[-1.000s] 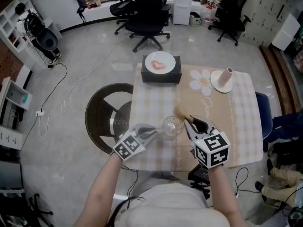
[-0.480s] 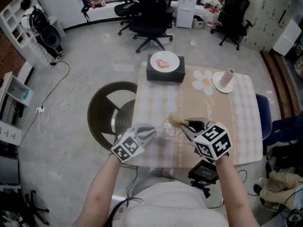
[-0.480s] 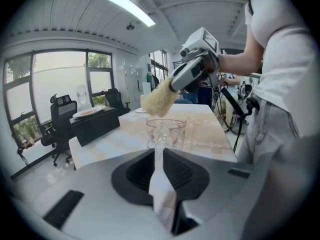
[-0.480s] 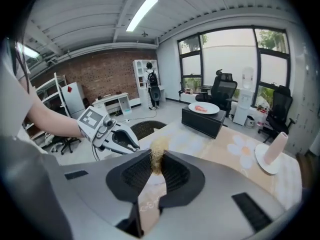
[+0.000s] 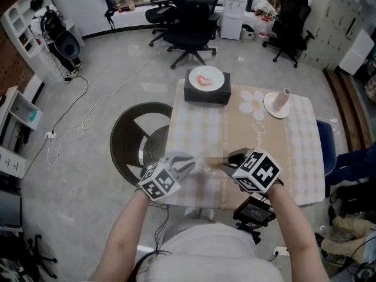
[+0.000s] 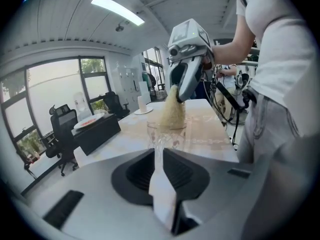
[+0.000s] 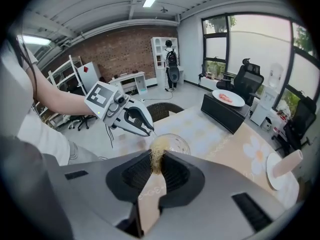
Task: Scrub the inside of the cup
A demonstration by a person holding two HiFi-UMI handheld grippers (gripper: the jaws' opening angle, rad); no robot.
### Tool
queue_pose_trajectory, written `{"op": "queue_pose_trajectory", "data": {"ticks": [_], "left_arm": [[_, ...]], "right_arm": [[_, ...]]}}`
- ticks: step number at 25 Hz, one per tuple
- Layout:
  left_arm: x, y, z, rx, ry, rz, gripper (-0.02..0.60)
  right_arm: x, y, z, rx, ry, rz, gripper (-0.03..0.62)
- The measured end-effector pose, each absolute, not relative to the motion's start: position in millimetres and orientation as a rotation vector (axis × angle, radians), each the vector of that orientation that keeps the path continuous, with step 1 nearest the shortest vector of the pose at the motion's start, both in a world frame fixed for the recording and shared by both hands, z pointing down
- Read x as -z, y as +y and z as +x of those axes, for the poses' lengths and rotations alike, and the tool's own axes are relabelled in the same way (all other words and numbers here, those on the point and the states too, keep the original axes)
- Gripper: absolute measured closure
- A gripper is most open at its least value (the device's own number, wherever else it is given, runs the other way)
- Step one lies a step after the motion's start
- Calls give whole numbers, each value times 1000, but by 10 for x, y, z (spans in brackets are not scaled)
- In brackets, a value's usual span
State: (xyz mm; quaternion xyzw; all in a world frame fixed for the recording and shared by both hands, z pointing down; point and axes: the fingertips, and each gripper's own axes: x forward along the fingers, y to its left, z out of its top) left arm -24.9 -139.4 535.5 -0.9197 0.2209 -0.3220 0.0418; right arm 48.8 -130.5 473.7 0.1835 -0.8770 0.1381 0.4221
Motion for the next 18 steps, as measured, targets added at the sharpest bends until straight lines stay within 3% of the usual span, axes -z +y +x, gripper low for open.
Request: {"op": "queue_pose_trajectory", "data": {"ticks": [18], "left_arm": [[-5354,-1373,-239,991,693,-2795,525]], "right_arm": [[-4813,-1656,636,-373,-2214,664,540]]}}
